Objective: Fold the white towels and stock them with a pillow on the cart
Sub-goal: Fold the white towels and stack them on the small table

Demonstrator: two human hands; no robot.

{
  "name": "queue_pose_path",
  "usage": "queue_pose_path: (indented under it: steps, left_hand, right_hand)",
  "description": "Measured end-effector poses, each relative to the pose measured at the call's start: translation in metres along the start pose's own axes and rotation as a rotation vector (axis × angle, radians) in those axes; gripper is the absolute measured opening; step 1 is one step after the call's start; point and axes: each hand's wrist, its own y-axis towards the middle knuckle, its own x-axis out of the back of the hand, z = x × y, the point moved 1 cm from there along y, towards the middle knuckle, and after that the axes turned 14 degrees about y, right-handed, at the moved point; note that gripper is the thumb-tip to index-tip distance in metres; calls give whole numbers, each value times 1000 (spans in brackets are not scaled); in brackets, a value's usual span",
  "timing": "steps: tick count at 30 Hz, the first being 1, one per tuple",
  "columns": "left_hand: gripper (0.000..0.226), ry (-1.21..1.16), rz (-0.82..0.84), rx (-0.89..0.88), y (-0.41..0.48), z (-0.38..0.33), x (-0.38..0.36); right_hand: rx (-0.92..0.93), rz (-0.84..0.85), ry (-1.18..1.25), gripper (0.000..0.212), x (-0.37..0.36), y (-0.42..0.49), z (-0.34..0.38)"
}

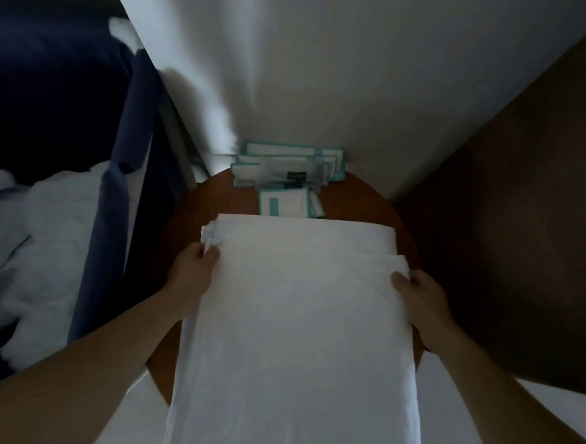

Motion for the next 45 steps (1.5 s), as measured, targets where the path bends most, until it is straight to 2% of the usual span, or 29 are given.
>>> queue_pose_path:
  steps: [6,8,11,14,17,22,26,30,33,36,39,43,45]
  left_hand:
    - [9,-15,-204,-183,-11,-30,23]
    - [10,-8,-250,-198,-2,-42,29]
    - [15,49,-198,-187,29,-49,20]
    - [35,172,-110,-117,48,-38,-1]
    - [43,83,-130,-126,48,-25,-9]
    - [63,-76,-159,-88,20,6,-6]
    - [66,-46,-133,-36,-23,48,-10]
    - [66,13,-108,-10,-76,90,-15]
    - [63,8,-63,-11,-111,120,-15]
    - [58,103,-15,-9,-135,145,-15]
    - [45,182,36,-21,-145,155,-15]
    - [18,144,-40,-70,-146,147,-6]
    - [6,91,-20,-80,-147,146,-2]
  right_hand:
    - [179,-74,87,5,3,-13,46]
    - [169,-104,114,7,4,-2,61]
    - [74,-93,77,9,-9,33,66]
    - [-21,-60,-35,35,-28,51,49]
    - [-5,-131,-50,49,-31,49,33]
    - [83,-165,-69,51,-15,24,16]
    - [37,-132,-148,54,2,-19,-19]
    - [-28,-139,-187,48,17,-73,-63]
    - [-33,-129,-205,38,24,-110,-92]
    - [-18,-184,-237,33,26,-135,-110]
    - [19,-240,-233,34,24,-147,-112]
    - [30,-244,-256,34,22,-150,-103]
    - [23,-245,-208,30,24,-148,-100]
